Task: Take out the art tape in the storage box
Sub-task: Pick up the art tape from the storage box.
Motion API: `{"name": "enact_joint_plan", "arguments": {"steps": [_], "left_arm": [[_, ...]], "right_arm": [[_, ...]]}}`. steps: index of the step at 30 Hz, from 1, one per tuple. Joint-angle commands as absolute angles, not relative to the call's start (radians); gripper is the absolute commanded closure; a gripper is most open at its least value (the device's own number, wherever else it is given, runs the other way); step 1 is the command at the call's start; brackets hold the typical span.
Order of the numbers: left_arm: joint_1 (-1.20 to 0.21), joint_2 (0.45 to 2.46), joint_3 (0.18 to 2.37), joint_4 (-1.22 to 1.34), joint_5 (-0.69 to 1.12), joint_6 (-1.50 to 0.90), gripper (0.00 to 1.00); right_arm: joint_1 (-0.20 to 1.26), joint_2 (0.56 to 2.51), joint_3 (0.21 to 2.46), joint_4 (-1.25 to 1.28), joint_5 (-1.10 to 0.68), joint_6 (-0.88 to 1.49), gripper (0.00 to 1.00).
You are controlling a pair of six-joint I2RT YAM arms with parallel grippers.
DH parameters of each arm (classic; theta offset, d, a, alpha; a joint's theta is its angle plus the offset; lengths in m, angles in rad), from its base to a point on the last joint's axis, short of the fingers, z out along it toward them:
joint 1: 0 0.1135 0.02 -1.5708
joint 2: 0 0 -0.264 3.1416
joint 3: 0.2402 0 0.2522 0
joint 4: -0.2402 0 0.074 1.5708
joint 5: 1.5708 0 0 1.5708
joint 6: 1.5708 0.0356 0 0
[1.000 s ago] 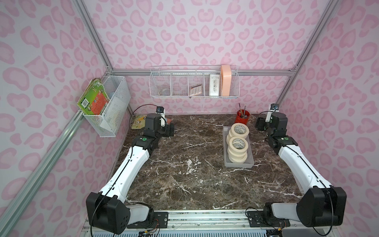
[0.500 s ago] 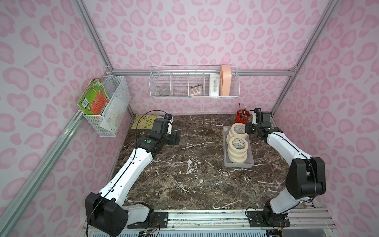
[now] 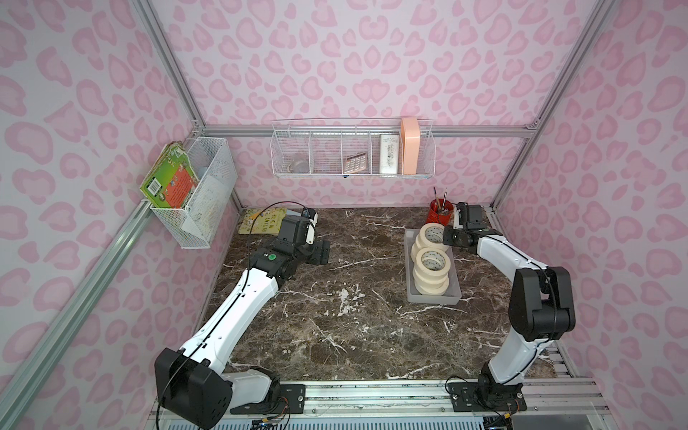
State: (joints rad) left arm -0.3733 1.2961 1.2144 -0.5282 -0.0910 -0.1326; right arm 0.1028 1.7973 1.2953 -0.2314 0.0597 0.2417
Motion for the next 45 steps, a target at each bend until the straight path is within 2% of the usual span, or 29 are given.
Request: {"name": "enact_joint_plan", "arguments": {"steps": [1, 4, 6, 11, 15, 21, 29, 41, 43, 45], "left_arm": [[-0.376, 1.291, 1.223, -0.526, -0.079, -0.147, 0.11], [-0.377, 1.295, 1.229, -0.528, -0.074, -0.150, 0.11], [-0.381, 1.299, 1.234, -0.528, -0.068, -0.152, 0.11], [-0.396, 1.302, 1.261, -0.531, -0.052, -0.165, 0.11], [-0.421, 1.311, 1.297, -0.529, -0.025, -0.179, 0.16], [-0.479, 1.384, 1.352, -0.538, 0.061, -0.203, 0.23], [-0.543, 1.524, 1.376, -0.536, 0.025, -0.210, 0.22], [-0.561, 1.665, 1.436, -0.482, 0.006, -0.244, 0.21], [-0.564, 1.687, 1.445, -0.474, 0.013, -0.249, 0.24], [-0.568, 1.710, 1.450, -0.474, 0.011, -0.249, 0.32]], "right_arm": [[0.102, 1.796, 1.299, -0.212, 0.051, 0.245, 0.71], [0.108, 1.776, 1.301, -0.220, 0.056, 0.240, 0.93], [0.117, 1.753, 1.302, -0.227, 0.075, 0.231, 1.00], [0.177, 1.669, 1.321, -0.271, 0.155, 0.195, 1.00], [0.294, 1.609, 1.313, -0.279, 0.198, 0.178, 1.00], [0.506, 1.626, 1.313, -0.278, 0.221, 0.194, 1.00], [0.681, 1.663, 1.353, -0.275, 0.248, 0.225, 1.00], [0.753, 1.637, 1.335, -0.259, 0.225, 0.245, 1.00], [0.756, 1.636, 1.333, -0.258, 0.222, 0.247, 1.00], [0.758, 1.635, 1.329, -0.256, 0.220, 0.249, 1.00]]}}
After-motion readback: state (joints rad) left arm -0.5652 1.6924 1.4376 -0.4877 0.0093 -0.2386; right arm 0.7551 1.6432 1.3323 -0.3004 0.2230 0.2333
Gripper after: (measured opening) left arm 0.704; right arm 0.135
